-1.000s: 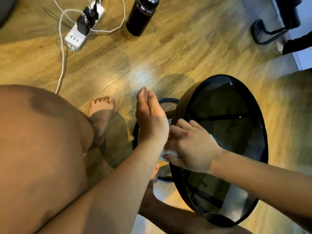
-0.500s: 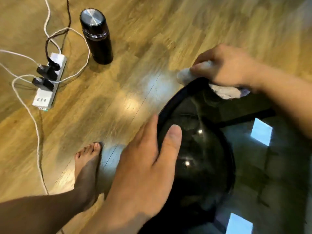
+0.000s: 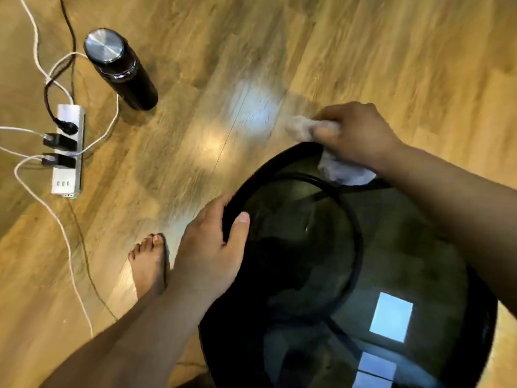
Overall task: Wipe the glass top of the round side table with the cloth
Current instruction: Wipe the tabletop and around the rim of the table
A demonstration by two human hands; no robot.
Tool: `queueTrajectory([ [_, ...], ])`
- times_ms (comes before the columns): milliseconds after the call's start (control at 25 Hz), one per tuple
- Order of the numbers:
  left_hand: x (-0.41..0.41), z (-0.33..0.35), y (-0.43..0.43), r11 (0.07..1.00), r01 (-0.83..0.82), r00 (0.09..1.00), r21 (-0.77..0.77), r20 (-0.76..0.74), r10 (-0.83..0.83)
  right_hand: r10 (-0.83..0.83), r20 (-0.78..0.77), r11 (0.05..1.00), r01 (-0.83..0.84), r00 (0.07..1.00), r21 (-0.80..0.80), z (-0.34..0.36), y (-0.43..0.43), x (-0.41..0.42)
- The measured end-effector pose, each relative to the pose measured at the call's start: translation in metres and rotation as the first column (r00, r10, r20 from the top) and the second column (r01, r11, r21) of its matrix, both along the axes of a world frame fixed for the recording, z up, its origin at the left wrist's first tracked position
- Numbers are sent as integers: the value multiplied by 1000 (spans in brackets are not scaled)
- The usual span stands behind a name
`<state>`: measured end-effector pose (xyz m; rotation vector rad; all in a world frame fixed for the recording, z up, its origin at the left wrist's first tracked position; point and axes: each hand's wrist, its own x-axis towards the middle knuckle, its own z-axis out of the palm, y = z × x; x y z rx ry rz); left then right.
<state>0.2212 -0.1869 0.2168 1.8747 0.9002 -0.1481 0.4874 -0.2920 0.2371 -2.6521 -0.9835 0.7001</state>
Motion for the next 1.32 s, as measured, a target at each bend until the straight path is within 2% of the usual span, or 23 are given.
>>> queueTrajectory([
  [40,19,-1,3,996,89,995,0,47,-88,-130,29,991,131,991,-18,1,-31,19],
  [120,51,-4,-1,970,243,967,-17,88,-241,-358,103,916,371,928,-155,9,-94,35],
  [200,61,-8,-13,937,349,934,8,74,-348,-463,208,800,507,862,-321,23,-128,36],
  [240,59,-10,-19,922,384,920,47,64,-386,-456,231,794,510,860,-332,26,-127,35],
  [320,57,-16,-27,906,411,906,104,62,-419,-310,180,910,346,933,-228,22,-87,22],
  [360,57,-18,-29,901,414,904,131,55,-423,-153,112,968,172,982,-182,14,-53,8],
  [400,55,-18,-29,899,405,907,165,48,-418,59,12,985,-57,998,-163,3,-17,-14],
  [440,54,-20,-28,898,392,912,200,40,-407,239,-87,954,-251,967,-167,-7,15,-36],
  [480,55,-22,-27,892,387,914,233,31,-404,324,-113,924,-340,939,-176,-11,35,-45],
  [520,56,-23,-28,884,388,914,261,16,-406,309,-103,926,-324,945,-194,-11,39,-38],
  [600,56,-22,-32,870,396,913,295,-28,-406,53,-56,970,-65,997,-234,-14,-1,2],
  [680,57,-17,-35,865,391,918,313,-62,-393,-211,-18,948,200,977,-248,-11,-76,52],
  [760,58,-12,-34,880,366,930,304,-80,-359,-497,11,841,485,867,-241,-6,-167,72],
  [840,63,-1,-35,863,377,925,335,-84,-372,-598,79,734,584,798,-347,1,-247,50],
  [880,71,7,-44,797,442,891,411,-102,-441,-617,105,703,606,780,-371,6,-275,36],
  [920,84,15,-61,680,540,823,496,-141,-550,-637,113,692,630,763,-352,7,-290,28],
  [960,97,22,-85,533,652,715,540,-205,-668,-637,120,712,641,761,-286,4,-290,29],
  [1040,121,30,-143,275,842,464,464,-365,-807,-557,83,817,563,827,-126,-2,-243,49],
  [1080,129,30,-166,195,896,371,398,-434,-821,-455,46,888,457,889,-57,-5,-210,57],
  [1160,132,22,-192,111,950,265,293,-561,-785,-239,-65,970,241,969,21,-15,-151,61],
  [1200,131,17,-195,92,955,248,280,-594,-765,-211,-90,977,214,973,22,-17,-139,62],
  [1240,130,13,-195,88,954,251,287,-604,-756,-253,-97,967,255,963,7,-20,-143,67],
  [1320,126,9,-188,98,950,266,296,-603,-752,-444,-125,894,447,887,-5,-26,-187,73],
])
